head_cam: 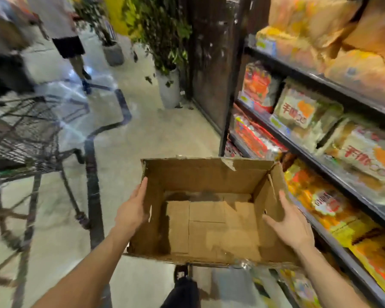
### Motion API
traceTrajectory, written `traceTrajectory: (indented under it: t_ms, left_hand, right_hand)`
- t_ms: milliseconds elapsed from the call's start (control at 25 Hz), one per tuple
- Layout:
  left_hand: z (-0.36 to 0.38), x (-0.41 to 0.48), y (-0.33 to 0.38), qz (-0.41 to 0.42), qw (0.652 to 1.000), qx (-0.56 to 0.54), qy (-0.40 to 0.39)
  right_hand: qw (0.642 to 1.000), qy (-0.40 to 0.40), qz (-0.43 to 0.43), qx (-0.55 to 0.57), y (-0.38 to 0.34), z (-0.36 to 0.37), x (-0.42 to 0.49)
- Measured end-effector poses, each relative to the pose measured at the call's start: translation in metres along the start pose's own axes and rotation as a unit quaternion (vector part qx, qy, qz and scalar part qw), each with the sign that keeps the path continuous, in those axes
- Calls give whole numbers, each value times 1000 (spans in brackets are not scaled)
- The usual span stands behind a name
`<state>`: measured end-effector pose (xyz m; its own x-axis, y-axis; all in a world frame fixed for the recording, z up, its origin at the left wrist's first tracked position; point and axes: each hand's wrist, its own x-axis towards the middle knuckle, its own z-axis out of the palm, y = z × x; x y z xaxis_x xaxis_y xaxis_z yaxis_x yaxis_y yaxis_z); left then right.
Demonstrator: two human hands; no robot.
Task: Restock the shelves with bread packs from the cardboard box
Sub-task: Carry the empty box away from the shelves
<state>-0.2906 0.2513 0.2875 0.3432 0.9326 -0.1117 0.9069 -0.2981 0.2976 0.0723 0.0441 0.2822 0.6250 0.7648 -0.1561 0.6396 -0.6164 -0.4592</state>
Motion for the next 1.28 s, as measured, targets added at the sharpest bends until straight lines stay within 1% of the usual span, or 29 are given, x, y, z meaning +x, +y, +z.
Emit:
traceTrajectory:
  t_ms: [160,240,400,520,640,760,880,960,1160,1280]
  left_hand:
    - [-49,39,-44,-72,997,1,29]
    - [-67,64,-64,-89,995,2,34]
    - [-99,119,-98,-125,991,-36,31]
    - [-121,158,-121,-127,989,-42,57]
    - [-140,192,-138,-125,988,-56,64]
    - [-151,232,-148,-129,988,-44,73]
    - [-154,275,-156,-153,984,-51,77]
    - [-153,301,-159,-172,981,-54,74]
    - [-152,384,-144,-221,971,-65,68]
    - [-158,432,-132,-230,968,-69,74]
  right_hand:
    - [996,-29,-79,-27,-95,-1,75]
    - [993,-31,-102,-45,-140,1,103]
    - [989,-39,-128,-61,-217,7,165]
    - [985,-38,-161,-55,-266,10,202]
    - [983,-46,-167,-55,-299,12,234]
    - [981,-40,-176,-67,-336,13,274]
    - [978,-57,-192,-61,-368,14,325]
    - [975,-51,-207,-68,-383,19,356]
    - [976,-88,-193,-51,-422,36,467]
    - [974,-103,-197,-40,-438,34,521]
